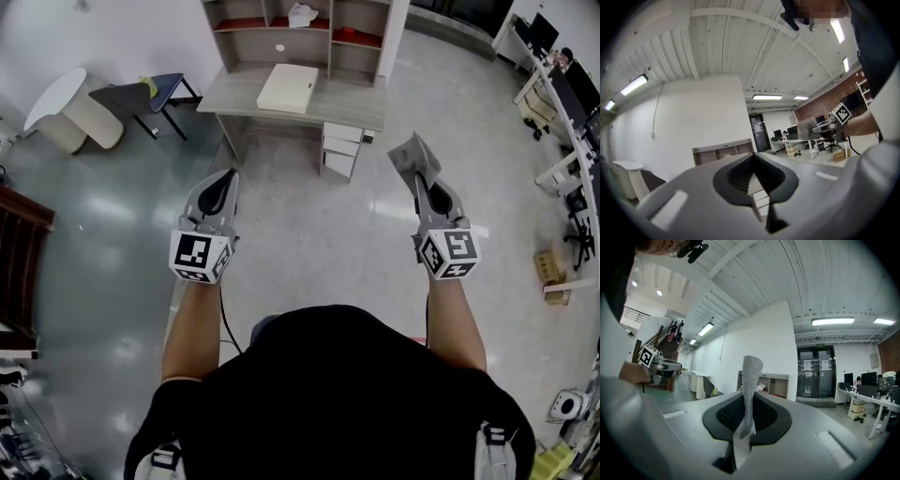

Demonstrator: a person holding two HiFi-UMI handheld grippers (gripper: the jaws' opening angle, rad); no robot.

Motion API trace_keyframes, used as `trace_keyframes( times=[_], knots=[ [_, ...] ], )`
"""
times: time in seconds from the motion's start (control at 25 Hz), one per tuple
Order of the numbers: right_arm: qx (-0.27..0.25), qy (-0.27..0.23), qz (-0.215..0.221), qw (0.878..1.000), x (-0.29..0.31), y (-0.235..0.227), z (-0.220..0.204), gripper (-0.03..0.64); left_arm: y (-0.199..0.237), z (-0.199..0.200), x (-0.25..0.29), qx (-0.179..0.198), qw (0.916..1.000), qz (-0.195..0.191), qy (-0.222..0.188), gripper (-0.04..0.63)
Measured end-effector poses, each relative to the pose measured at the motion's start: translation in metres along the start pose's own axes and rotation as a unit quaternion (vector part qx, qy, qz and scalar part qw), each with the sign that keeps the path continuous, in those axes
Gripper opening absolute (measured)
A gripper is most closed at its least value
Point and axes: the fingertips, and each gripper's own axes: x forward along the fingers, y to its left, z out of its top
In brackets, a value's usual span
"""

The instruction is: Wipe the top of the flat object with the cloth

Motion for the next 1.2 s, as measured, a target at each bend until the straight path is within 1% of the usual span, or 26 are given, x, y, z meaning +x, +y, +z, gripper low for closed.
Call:
trace_keyframes(
  times=[0.08,0.24,0.44,0.64,0.84,1.08,1.2],
  knots=[
    [-0.002,-0.001,0.005,1.0,0.004,-0.009,-0.001,0.018,-0.008,0.0,0.01,-0.006,1.0,0.002,0.0,0.0],
    [-0.001,-0.001,0.019,1.0,0.014,-0.015,-0.004,0.017,-0.013,0.005,0.023,-0.004,1.0,0.006,-0.004,0.001],
    [-0.001,-0.001,0.026,1.0,0.039,-0.018,-0.004,0.017,0.004,0.007,0.042,-0.006,0.9999,0.014,-0.005,0.0],
    [-0.001,0.002,0.018,1.0,0.069,-0.022,-0.008,0.017,0.028,-0.003,0.065,-0.017,0.9997,0.011,-0.014,0.0],
    [-0.001,0.012,0.003,1.0,0.116,-0.017,-0.016,0.018,0.068,-0.027,0.095,-0.024,0.9997,-0.002,-0.009,0.0],
    [0.004,0.021,-0.009,1.0,0.193,0.0,-0.019,0.018,0.139,-0.047,0.14,-0.02,0.9996,-0.017,-0.01,0.001],
    [0.003,0.025,-0.014,1.0,0.231,0.013,-0.018,0.018,0.177,-0.059,0.158,-0.027,0.9994,-0.022,-0.009,0.001]
  ],
)
